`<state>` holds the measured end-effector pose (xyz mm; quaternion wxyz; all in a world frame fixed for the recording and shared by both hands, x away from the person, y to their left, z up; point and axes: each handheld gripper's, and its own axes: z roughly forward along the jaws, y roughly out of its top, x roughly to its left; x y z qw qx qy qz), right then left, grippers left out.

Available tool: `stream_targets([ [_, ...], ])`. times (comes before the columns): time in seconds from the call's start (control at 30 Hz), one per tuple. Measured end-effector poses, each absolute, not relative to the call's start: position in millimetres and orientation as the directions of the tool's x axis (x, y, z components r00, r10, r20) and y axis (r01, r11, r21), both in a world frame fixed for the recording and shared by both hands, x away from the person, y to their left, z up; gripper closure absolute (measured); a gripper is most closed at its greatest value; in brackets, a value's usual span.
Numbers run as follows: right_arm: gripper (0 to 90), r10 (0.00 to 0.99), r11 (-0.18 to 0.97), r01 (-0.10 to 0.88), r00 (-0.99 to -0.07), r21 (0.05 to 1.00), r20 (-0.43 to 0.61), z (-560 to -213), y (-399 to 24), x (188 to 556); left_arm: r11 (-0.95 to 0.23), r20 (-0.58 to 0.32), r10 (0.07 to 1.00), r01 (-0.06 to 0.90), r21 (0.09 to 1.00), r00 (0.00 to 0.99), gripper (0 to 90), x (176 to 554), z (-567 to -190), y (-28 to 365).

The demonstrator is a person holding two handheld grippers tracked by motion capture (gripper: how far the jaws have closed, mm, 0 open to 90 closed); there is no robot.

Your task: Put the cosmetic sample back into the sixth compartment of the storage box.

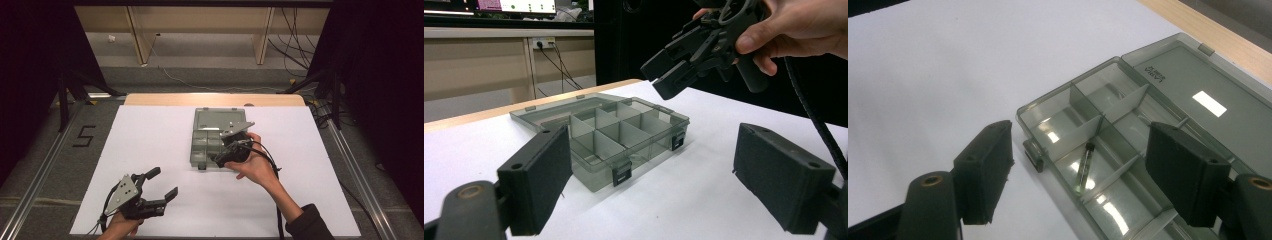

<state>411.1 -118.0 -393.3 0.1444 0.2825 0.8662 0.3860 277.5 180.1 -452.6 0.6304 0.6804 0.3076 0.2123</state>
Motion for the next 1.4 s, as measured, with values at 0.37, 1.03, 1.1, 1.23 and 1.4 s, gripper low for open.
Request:
stream_targets([
  [0.37,26.6,0.602,0.501,0.37,-0.798,0.782,-0.009,-387,-132,396,-0.017,-0.1,0.685,0.152,0.988,0.722,15.0,277,-452,180],
  [1.03,23.6,0.573,0.426,0.3,-0.82,0.854,0.002,-389,-153,347,-0.011,-0.099,0.684,0.146,0.989,0.722,15.0,278,-452,180],
  [1.1,22.9,0.572,0.418,0.304,-0.82,0.856,0.012,-390,-155,343,-0.013,-0.097,0.685,0.146,0.989,0.722,15.0,277,-452,180],
  [1.23,21.8,0.576,0.399,0.295,-0.817,0.868,0.013,-392,-159,340,-0.013,-0.098,0.685,0.146,0.989,0.722,15.0,277,-452,180],
  [1.4,21.3,0.588,0.372,0.288,-0.809,0.883,0.016,-393,-163,335,-0.013,-0.097,0.685,0.146,0.989,0.722,15.1,277,-452,180],
])
